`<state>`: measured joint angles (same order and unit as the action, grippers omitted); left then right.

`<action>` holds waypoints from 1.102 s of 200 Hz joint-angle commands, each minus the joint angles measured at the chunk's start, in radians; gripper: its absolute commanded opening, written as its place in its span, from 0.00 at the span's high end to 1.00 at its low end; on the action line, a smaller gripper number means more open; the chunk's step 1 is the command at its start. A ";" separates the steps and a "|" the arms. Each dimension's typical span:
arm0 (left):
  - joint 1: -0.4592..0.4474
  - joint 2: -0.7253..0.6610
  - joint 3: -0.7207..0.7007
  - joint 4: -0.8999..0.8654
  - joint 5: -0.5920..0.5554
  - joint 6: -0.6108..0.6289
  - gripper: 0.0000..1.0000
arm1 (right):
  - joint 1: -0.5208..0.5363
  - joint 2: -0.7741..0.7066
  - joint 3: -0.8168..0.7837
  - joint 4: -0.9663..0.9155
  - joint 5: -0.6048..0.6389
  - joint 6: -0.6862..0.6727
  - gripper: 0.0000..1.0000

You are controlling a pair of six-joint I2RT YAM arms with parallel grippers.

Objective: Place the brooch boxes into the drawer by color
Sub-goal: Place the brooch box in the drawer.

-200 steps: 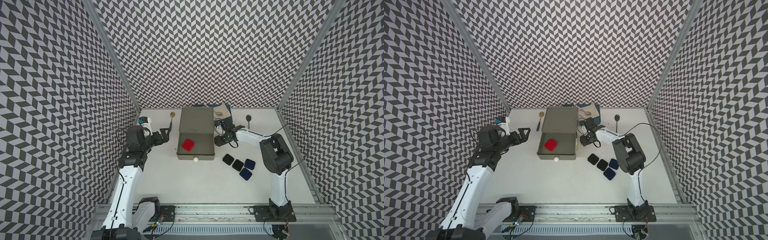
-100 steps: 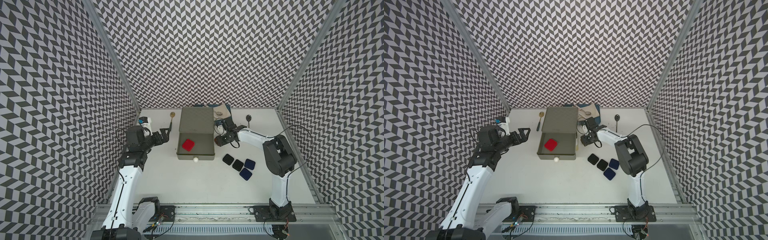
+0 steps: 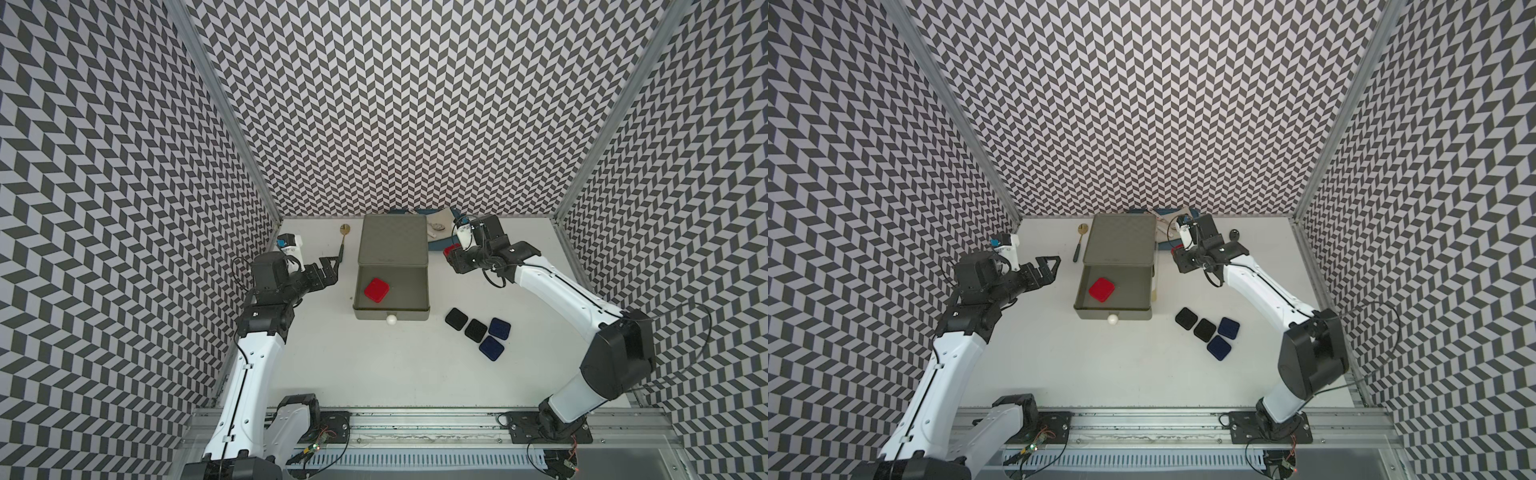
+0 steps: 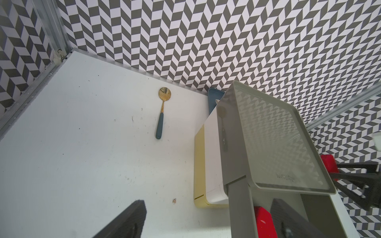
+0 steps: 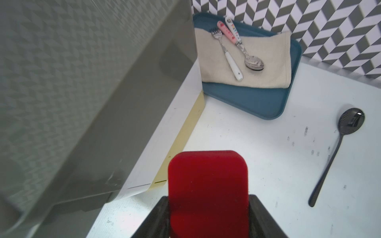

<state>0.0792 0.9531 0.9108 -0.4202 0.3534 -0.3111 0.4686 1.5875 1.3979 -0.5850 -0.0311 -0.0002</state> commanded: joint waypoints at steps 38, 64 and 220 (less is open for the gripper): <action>0.005 -0.023 0.016 0.006 0.005 -0.005 0.00 | 0.020 -0.173 0.070 0.020 -0.111 -0.049 0.51; 0.004 -0.023 0.018 0.005 0.009 -0.006 0.00 | 0.094 -0.182 0.137 -0.027 -0.109 -0.088 0.51; 0.005 -0.024 0.019 -0.001 0.003 -0.003 0.00 | 0.429 0.002 0.226 -0.203 0.030 -0.164 0.51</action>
<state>0.0792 0.9459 0.9108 -0.4202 0.3538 -0.3149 0.8879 1.5642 1.6176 -0.7956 -0.0517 -0.1684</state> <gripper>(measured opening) 0.995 0.550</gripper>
